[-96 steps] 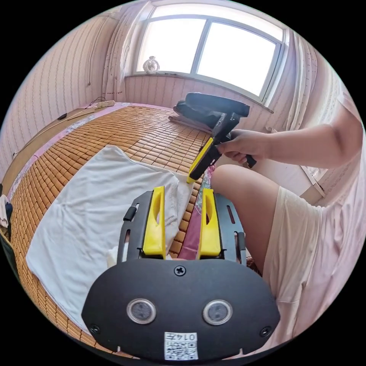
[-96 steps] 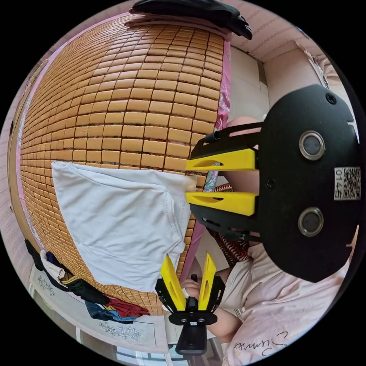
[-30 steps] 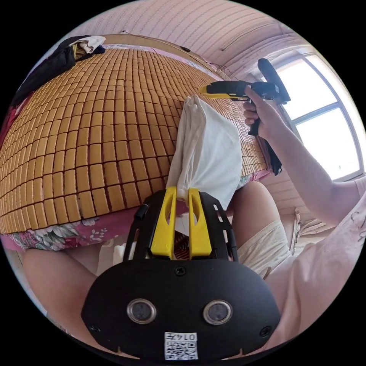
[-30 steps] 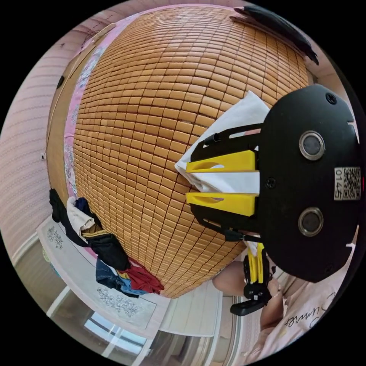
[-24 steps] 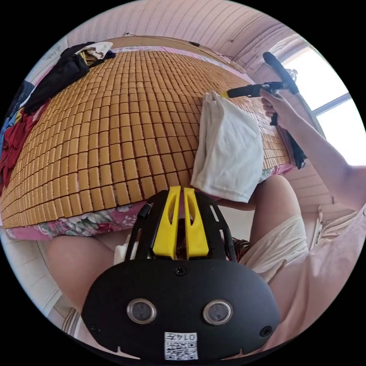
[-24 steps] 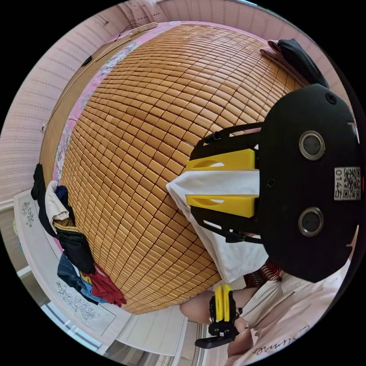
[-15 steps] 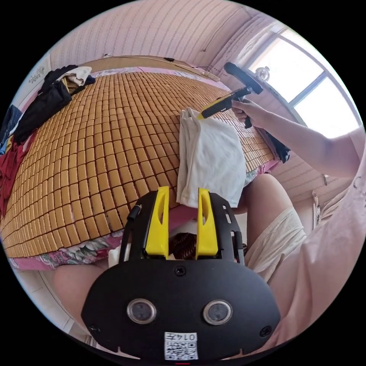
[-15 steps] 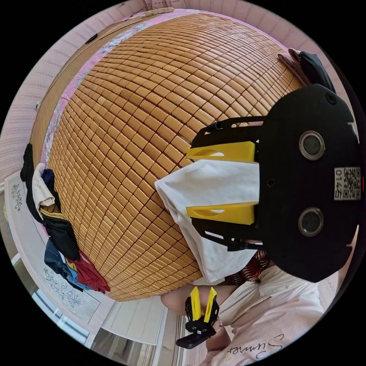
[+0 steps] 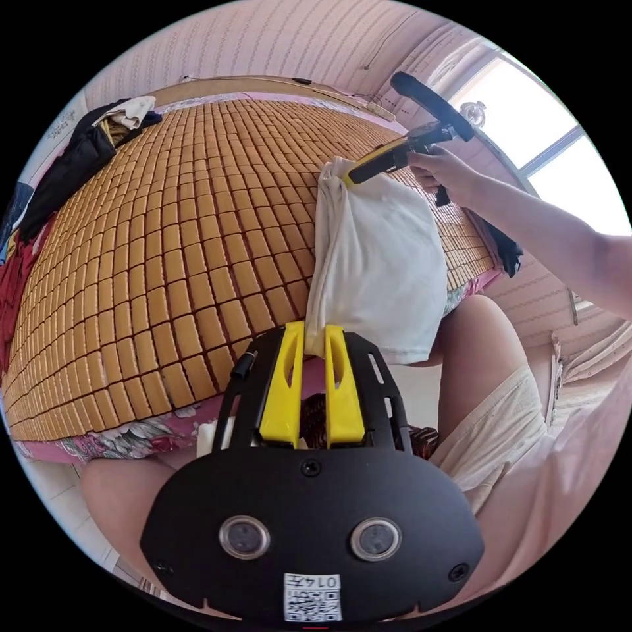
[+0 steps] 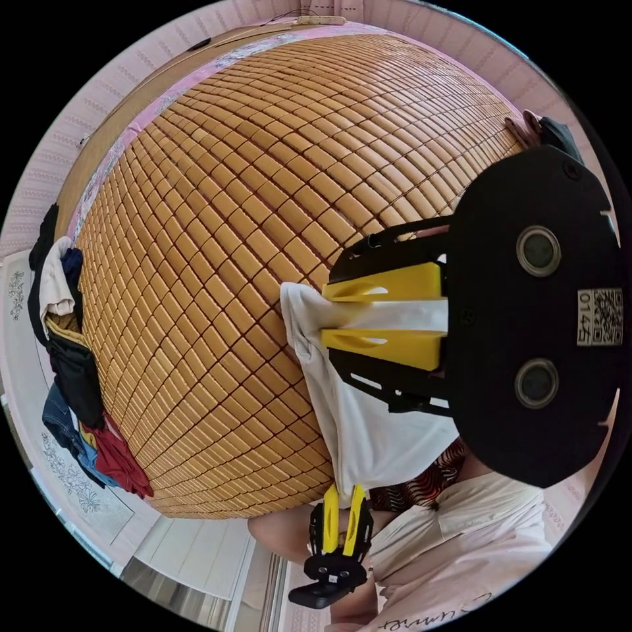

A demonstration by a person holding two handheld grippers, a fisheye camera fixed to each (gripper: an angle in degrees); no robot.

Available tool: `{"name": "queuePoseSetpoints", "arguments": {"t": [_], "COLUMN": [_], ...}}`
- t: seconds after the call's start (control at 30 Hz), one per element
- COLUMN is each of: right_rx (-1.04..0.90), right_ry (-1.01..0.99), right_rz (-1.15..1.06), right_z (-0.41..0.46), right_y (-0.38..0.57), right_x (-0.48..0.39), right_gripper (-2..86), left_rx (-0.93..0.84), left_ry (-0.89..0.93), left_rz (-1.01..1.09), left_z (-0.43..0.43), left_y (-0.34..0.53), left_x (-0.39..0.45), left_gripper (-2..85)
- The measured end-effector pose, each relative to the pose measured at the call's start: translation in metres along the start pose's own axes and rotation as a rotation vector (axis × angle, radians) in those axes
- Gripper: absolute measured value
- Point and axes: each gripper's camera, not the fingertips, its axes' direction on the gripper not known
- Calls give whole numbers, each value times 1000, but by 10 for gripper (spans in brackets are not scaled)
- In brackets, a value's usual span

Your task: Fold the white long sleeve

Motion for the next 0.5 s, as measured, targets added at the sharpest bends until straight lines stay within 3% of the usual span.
{"name": "queuePoseSetpoints", "arguments": {"t": [0.23,0.5], "right_rx": [398,746], "right_ry": [-158,-115], "right_rz": [156,292], "right_z": [-82,-181], "right_y": [127,308], "right_x": [-10,-41], "right_gripper": [22,17], "left_rx": [89,232], "left_ry": [-53,-42], "left_rz": [171,489], "left_z": [-39,-120], "left_y": [15,-4], "left_x": [38,116], "left_gripper": [-5,-9]}}
